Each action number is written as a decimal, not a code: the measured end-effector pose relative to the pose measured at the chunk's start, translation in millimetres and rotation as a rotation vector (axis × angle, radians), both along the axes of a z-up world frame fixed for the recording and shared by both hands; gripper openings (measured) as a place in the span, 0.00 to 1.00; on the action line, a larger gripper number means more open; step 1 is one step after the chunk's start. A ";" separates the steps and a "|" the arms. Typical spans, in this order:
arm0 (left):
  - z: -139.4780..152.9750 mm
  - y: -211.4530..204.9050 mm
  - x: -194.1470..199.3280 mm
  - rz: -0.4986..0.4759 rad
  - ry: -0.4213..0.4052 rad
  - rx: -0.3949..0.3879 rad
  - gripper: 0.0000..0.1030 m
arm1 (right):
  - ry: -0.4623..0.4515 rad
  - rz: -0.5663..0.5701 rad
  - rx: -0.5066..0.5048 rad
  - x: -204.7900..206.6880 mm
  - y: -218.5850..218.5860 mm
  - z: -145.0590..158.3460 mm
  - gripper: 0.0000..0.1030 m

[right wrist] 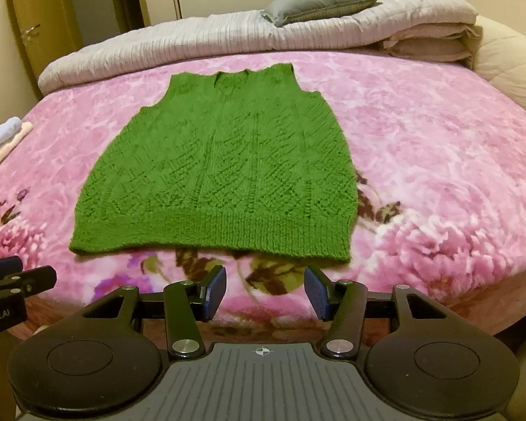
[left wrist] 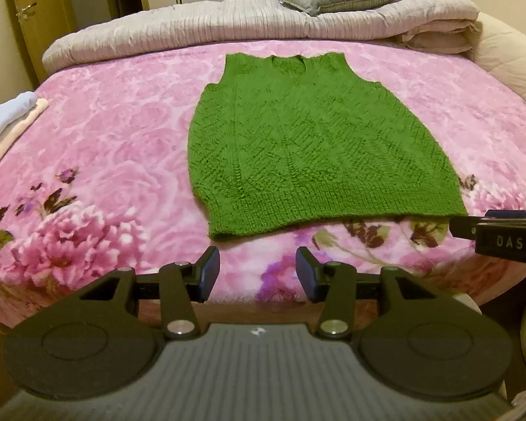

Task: Fold clothes
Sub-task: 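Move both grippers over the hem of the flat green vest, then grasp a hem corner with the left gripper while the right gripper grasps the other corner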

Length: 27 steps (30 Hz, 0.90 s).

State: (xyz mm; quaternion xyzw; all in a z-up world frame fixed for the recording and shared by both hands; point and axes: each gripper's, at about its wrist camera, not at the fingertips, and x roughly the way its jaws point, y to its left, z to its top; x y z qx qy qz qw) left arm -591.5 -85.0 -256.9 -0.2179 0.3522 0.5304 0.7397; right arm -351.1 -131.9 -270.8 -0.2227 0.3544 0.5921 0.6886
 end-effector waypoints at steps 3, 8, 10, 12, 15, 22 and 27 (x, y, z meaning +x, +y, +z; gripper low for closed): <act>-3.9 13.0 -1.9 -0.056 -0.019 0.000 0.42 | 0.010 0.013 -0.006 10.5 11.0 -5.4 0.52; -8.7 55.4 -4.0 -0.130 -0.051 -0.006 0.42 | 0.027 0.035 -0.016 28.1 29.4 -14.5 0.52; -12.7 78.0 -2.2 -0.142 -0.062 -0.012 0.42 | 0.025 0.052 -0.015 36.9 42.8 -17.3 0.52; -18.2 103.1 4.2 -0.156 -0.055 -0.012 0.42 | 0.010 0.079 -0.013 44.3 62.7 -20.7 0.52; -32.0 144.5 20.2 -0.175 -0.042 -0.030 0.42 | -0.008 0.133 -0.011 47.9 99.1 -28.7 0.52; -66.6 249.4 61.6 -0.251 -0.026 -0.039 0.42 | -0.044 0.217 0.021 68.5 201.4 -52.8 0.52; -90.3 333.9 83.5 -0.265 -0.028 -0.046 0.42 | -0.070 0.241 0.018 97.0 283.1 -78.7 0.51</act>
